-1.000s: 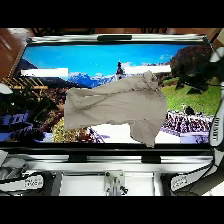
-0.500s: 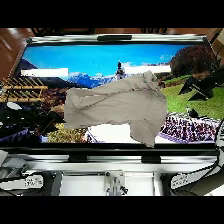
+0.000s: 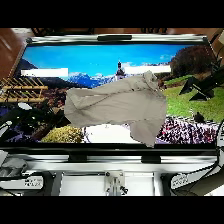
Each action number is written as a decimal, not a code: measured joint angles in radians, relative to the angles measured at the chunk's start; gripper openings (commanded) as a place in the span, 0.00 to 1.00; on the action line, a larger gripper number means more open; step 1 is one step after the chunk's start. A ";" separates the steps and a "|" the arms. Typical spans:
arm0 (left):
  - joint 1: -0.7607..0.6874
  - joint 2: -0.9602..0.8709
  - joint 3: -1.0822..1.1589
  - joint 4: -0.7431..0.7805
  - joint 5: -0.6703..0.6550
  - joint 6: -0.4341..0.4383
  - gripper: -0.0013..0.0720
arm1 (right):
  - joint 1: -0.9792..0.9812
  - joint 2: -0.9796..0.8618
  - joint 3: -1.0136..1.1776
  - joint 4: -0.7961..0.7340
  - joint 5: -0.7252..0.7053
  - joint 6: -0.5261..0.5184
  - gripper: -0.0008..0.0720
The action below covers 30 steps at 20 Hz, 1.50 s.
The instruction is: Fold the shirts.
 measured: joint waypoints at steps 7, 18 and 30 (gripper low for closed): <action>-0.007 0.012 0.001 0.002 0.007 -0.003 0.07 | -0.002 0.013 -0.247 0.008 -0.019 -0.063 0.93; -0.007 0.055 0.003 -0.007 -0.033 0.017 0.07 | -0.001 0.019 -0.591 0.148 -0.261 -0.154 0.65; -0.007 0.060 0.009 -0.013 -0.054 0.023 0.07 | -0.001 0.092 -0.623 0.202 -0.353 -0.142 0.10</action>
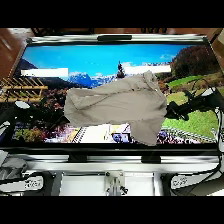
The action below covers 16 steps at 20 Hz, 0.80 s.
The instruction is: Fold the shirts.
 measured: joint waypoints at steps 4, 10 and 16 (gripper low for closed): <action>0.000 0.072 0.063 -0.046 -0.037 0.056 0.07 | 0.000 0.127 0.031 0.087 -0.023 -0.088 0.09; 0.001 0.403 0.531 -0.075 0.018 0.122 0.07 | 0.000 0.460 0.372 0.228 -0.262 -0.193 0.10; 0.002 0.742 0.850 -0.048 0.261 0.063 0.07 | 0.000 0.789 0.669 0.159 -0.367 -0.229 0.10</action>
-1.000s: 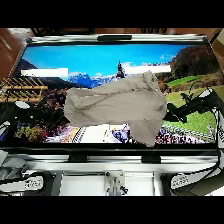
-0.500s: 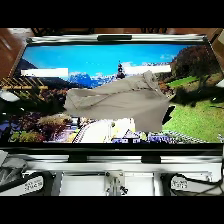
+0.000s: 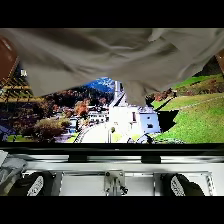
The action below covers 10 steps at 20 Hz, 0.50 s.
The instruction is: Fold the shirts.
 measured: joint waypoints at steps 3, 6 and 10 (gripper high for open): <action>0.000 0.091 0.035 0.122 -0.078 -0.113 0.07 | 0.000 0.125 0.037 -0.126 0.050 0.038 0.10; 0.000 0.129 0.048 0.206 -0.186 -0.187 0.07 | 0.000 0.188 0.050 -0.250 0.151 0.058 0.10; 0.000 0.143 -0.012 0.263 -0.281 -0.224 0.07 | 0.000 0.180 0.047 -0.336 0.293 0.067 0.09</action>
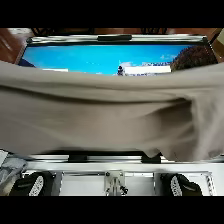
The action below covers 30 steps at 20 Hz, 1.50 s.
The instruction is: Fold the shirts.
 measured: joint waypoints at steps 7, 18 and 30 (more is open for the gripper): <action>-0.001 -0.066 -0.394 0.031 -0.044 -0.002 0.07 | 0.001 -0.188 -0.221 -0.018 0.110 0.008 0.09; -0.039 -0.734 -0.482 -0.190 0.380 0.179 0.07 | 0.289 -0.784 -0.490 -0.098 -0.617 0.202 0.10; -0.064 -1.046 -0.392 -0.249 0.484 0.290 0.07 | 0.393 -0.979 -0.498 -0.136 -0.665 0.294 0.09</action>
